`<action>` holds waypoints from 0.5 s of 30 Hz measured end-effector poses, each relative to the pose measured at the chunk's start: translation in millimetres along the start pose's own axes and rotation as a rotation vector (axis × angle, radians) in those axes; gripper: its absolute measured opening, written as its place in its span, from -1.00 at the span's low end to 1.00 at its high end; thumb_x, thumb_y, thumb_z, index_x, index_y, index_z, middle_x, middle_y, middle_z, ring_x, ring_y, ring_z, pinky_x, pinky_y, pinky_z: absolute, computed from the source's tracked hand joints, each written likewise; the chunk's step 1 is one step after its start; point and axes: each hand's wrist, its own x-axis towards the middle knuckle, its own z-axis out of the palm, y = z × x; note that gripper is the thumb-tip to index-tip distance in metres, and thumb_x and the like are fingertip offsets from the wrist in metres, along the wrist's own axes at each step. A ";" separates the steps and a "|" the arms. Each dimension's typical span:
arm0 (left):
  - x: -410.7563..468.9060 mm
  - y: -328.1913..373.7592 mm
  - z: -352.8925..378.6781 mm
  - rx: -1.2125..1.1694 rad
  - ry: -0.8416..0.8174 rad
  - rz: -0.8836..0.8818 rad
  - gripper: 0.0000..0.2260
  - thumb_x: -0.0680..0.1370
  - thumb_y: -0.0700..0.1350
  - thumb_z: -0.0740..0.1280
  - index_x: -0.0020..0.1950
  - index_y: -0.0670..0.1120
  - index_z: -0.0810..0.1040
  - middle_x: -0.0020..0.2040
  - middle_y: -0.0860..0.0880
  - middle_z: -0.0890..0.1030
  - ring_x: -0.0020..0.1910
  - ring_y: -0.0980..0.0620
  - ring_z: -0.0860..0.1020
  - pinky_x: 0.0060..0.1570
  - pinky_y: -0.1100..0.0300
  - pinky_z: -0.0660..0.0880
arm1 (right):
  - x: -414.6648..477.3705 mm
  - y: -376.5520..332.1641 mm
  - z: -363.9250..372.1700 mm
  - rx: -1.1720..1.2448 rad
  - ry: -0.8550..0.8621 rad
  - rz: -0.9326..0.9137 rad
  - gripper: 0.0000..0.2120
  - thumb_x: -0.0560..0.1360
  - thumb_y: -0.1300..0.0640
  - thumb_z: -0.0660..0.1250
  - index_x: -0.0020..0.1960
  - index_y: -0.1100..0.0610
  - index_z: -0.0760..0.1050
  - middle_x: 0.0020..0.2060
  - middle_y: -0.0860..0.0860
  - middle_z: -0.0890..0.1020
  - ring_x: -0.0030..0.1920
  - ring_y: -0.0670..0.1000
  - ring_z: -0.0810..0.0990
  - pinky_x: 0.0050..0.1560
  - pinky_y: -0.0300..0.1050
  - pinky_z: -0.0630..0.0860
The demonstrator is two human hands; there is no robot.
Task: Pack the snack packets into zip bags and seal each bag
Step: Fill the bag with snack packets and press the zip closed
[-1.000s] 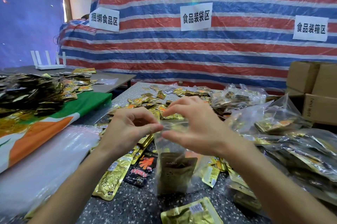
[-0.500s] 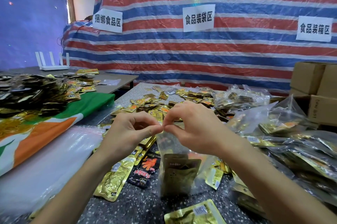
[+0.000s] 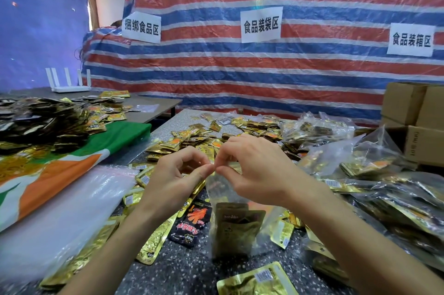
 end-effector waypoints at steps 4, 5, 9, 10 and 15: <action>-0.5 -0.3 4.5 0.050 -0.061 0.010 -0.90 0.53 0.04 0.38 -0.09 0.03 0.60 -0.16 -0.01 0.61 -0.15 -0.12 0.56 -0.11 -0.18 0.51 | -0.5 3.1 -0.6 -0.026 0.005 0.023 -0.92 0.59 -0.02 0.29 0.01 -0.09 0.56 -0.11 -0.20 0.54 0.01 -0.10 0.46 0.05 -0.06 0.38; -0.5 -0.8 5.9 0.076 -0.069 0.037 -0.93 0.56 0.01 0.37 -0.09 0.05 0.59 -0.16 0.03 0.61 -0.17 -0.06 0.56 -0.12 -0.13 0.52 | -0.9 4.0 -0.5 -0.030 0.007 0.026 -0.91 0.59 -0.03 0.29 0.01 -0.10 0.56 -0.13 -0.20 0.52 0.01 -0.11 0.46 0.04 -0.07 0.37; -2.2 -4.4 10.1 0.132 0.005 0.099 -0.87 0.59 -0.12 0.37 -0.13 0.08 0.58 -0.20 0.09 0.61 -0.20 0.04 0.55 -0.18 0.08 0.51 | -2.5 6.5 -1.3 0.003 0.026 0.019 -0.89 0.59 -0.08 0.32 0.00 -0.11 0.61 -0.19 -0.24 0.47 -0.04 -0.12 0.48 0.00 -0.07 0.43; -2.6 -4.8 11.5 0.123 0.029 0.096 -0.88 0.58 -0.10 0.36 -0.14 0.07 0.57 -0.20 0.09 0.61 -0.20 0.05 0.55 -0.18 0.12 0.50 | -2.8 7.1 -1.8 0.010 0.034 0.014 -0.89 0.59 -0.08 0.32 -0.01 -0.11 0.61 -0.20 -0.25 0.47 -0.04 -0.12 0.49 -0.01 -0.06 0.44; -4.2 -9.2 16.8 0.027 0.108 0.037 -0.85 0.56 -0.18 0.38 -0.18 0.02 0.58 -0.24 0.01 0.61 -0.21 0.04 0.56 -0.16 0.08 0.49 | -4.5 12.2 -1.8 0.002 0.018 0.016 -0.89 0.59 -0.06 0.32 0.00 -0.11 0.61 -0.14 -0.24 0.51 0.02 -0.10 0.53 0.00 -0.08 0.42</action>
